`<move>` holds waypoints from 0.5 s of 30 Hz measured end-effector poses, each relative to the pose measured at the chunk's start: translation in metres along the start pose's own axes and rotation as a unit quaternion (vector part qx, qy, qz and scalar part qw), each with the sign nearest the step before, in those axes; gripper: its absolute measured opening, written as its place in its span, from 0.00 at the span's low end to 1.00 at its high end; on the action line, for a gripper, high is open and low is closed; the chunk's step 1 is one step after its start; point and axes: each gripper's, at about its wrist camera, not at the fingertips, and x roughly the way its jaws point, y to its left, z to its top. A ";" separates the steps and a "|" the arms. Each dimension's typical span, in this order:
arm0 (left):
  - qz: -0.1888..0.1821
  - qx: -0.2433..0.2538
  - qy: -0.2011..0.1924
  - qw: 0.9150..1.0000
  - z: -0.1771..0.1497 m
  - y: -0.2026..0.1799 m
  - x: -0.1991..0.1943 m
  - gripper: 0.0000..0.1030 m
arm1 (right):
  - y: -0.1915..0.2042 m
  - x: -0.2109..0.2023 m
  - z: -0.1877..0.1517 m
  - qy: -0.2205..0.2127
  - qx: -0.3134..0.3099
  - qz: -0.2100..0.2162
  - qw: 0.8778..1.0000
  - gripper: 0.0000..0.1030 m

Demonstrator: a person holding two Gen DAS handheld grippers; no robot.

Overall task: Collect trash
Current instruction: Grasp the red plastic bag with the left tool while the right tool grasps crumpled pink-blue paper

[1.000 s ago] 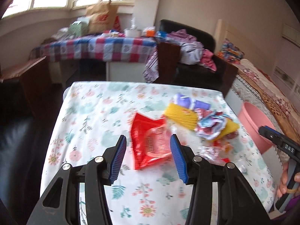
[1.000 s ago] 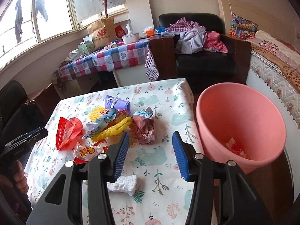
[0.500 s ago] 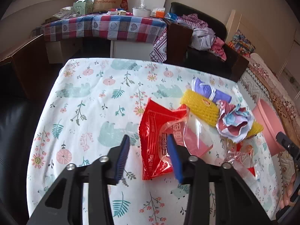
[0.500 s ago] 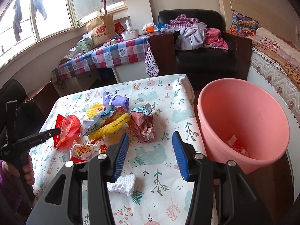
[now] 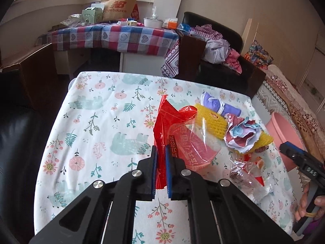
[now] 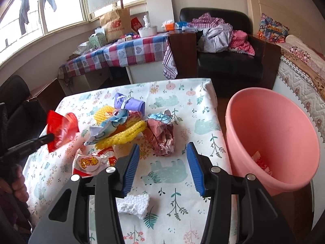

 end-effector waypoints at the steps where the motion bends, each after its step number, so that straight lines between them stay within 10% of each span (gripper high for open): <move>1: -0.002 -0.001 -0.002 1.000 -0.001 0.001 -0.002 0.06 | 0.001 0.002 0.001 0.003 0.001 0.001 1.000 0.47; 15: -0.005 -0.009 -0.001 1.000 -0.006 0.003 -0.008 0.06 | -0.002 0.048 0.013 0.052 0.001 0.000 0.999 0.47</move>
